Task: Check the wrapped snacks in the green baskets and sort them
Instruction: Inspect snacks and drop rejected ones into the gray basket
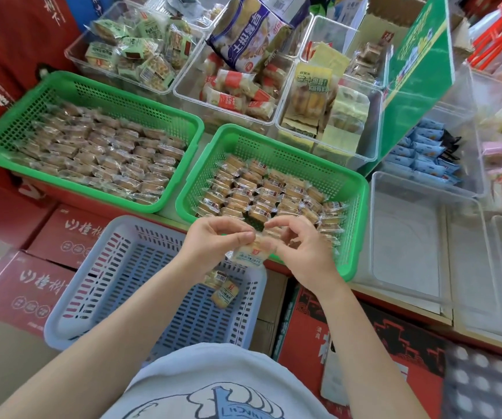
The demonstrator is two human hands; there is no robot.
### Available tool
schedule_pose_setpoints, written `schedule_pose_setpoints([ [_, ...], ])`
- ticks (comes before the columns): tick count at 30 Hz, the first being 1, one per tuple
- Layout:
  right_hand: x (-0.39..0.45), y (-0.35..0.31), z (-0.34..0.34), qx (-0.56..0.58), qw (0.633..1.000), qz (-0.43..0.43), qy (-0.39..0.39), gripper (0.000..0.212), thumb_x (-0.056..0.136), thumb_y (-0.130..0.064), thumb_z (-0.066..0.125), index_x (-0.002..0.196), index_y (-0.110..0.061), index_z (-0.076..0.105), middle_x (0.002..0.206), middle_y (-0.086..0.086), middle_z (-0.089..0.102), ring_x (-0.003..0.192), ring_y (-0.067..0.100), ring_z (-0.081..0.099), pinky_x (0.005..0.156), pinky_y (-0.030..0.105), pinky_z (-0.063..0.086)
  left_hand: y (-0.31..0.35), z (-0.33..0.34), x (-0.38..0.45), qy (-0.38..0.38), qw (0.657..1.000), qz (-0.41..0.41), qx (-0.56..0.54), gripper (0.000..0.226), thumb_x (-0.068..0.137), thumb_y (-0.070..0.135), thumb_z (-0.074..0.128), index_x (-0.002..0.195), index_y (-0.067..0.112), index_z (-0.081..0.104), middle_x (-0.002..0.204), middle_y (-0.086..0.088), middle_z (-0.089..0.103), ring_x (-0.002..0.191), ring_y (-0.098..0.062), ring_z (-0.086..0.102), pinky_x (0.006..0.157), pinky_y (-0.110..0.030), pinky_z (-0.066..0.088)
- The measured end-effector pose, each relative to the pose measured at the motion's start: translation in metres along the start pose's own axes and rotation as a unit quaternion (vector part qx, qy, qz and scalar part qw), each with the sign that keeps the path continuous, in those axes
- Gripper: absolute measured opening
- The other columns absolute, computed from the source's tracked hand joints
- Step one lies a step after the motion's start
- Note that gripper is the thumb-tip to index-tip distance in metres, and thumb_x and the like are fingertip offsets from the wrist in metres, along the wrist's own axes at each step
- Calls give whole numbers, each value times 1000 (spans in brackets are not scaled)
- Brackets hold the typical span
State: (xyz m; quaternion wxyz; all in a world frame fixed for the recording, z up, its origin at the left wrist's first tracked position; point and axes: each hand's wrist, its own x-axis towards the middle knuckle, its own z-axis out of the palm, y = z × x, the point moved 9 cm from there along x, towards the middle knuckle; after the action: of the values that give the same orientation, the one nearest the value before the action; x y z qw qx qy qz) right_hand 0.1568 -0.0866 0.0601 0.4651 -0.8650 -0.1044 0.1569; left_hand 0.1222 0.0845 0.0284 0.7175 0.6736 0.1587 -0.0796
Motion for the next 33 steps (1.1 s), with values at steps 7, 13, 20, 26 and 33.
schedule_pose_setpoints([
  [7, 15, 20, 15, -71, 995, 29, -59, 21, 83, -28, 80, 101, -26, 69, 99, -13, 61, 86, 1, 54, 75, 21, 43, -11, -1, 18, 67, 996, 25, 61, 10, 84, 14, 81, 81, 8, 74, 83, -5, 76, 72, -9, 68, 69, -27, 58],
  [13, 37, 53, -15, -40, 993, 96, 62, 21, 88, -17, 71, 100, -25, 57, 99, -7, 61, 87, 13, 58, 66, 19, 44, -41, -5, 59, -12, 907, 40, 418, 33, 104, 30, 53, 133, 19, 63, 137, 3, 61, 127, -12, 54, 103, -30, 44],
  [20, 74, 73, 28, -175, 982, 60, 27, 21, 90, -15, 70, 110, -14, 63, 104, -1, 66, 94, 19, 62, 74, 30, 49, -91, 3, 82, -156, 740, 25, 654, 70, 101, 67, 18, 159, 29, 27, 170, 4, 11, 157, -14, 1, 125, -48, -7],
  [26, 85, 63, 66, -328, 945, -17, 6, 14, 94, -3, 59, 108, -6, 59, 101, 10, 60, 96, 27, 54, 76, 31, 42, -97, 0, 87, -136, 744, 18, 654, 73, 99, 71, 16, 158, 30, 27, 169, 5, 15, 156, -12, 5, 124, -50, -10],
  [33, 108, 80, 83, -361, 930, 5, -69, 21, 95, -6, 52, 116, -9, 54, 111, 7, 60, 103, 27, 55, 79, 34, 45, -95, -2, 89, -107, 764, 37, 635, 76, 98, 72, 20, 156, 25, 33, 167, 4, 24, 155, -13, 14, 124, -47, -8],
])
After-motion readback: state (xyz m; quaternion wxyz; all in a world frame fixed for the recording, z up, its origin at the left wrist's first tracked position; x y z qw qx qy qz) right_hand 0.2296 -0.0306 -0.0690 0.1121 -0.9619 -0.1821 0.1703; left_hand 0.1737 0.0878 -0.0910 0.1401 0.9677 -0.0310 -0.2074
